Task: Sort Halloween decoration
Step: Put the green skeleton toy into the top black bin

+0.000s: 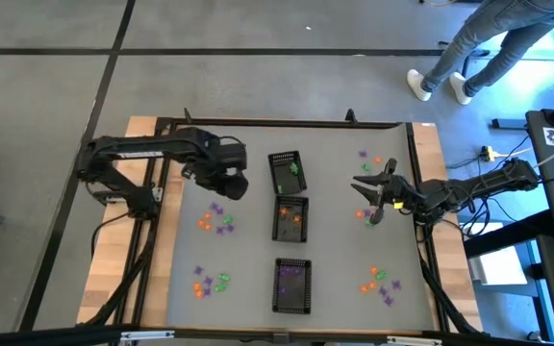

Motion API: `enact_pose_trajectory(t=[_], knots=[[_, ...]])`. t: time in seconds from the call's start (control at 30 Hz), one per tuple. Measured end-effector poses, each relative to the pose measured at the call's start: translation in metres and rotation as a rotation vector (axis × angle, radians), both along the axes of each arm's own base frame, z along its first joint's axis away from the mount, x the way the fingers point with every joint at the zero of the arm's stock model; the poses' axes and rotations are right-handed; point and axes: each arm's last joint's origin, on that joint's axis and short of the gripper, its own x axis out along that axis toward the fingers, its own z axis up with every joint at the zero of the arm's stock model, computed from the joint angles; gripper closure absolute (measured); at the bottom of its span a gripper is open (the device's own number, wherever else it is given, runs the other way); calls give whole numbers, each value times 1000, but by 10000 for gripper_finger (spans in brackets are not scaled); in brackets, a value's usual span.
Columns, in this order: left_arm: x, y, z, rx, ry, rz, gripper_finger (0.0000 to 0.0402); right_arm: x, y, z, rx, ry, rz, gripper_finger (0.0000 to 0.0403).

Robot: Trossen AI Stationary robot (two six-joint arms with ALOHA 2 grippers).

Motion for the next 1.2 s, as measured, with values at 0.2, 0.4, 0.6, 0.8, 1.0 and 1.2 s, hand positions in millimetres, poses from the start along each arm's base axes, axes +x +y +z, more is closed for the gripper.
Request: enact_pose_trajectory(t=[0.2, 0.4, 0.6, 0.8, 1.0, 1.2], knots=[[-17, -8, -12, 22, -159, -24, 278, 0, 0, 3, 11, -28, 7, 310], [-26, -8, -36, 35, -305, -22, 278, 1, 2, 6, 52, -71, 72, 310], [-28, -8, -42, 36, -334, -19, 278, 0, 0, 10, 22, -104, 7, 310], [-26, -8, -41, 8, -357, 8, 278, 0, 0, 15, 70, -129, 11, 310], [-26, -8, -41, 31, -354, 40, 278, 4, 2, 39, 90, 69, 16, 311], [-25, -8, -41, 32, -361, 39, 278, 4, 3, 61, 214, 420, -60, 311]])
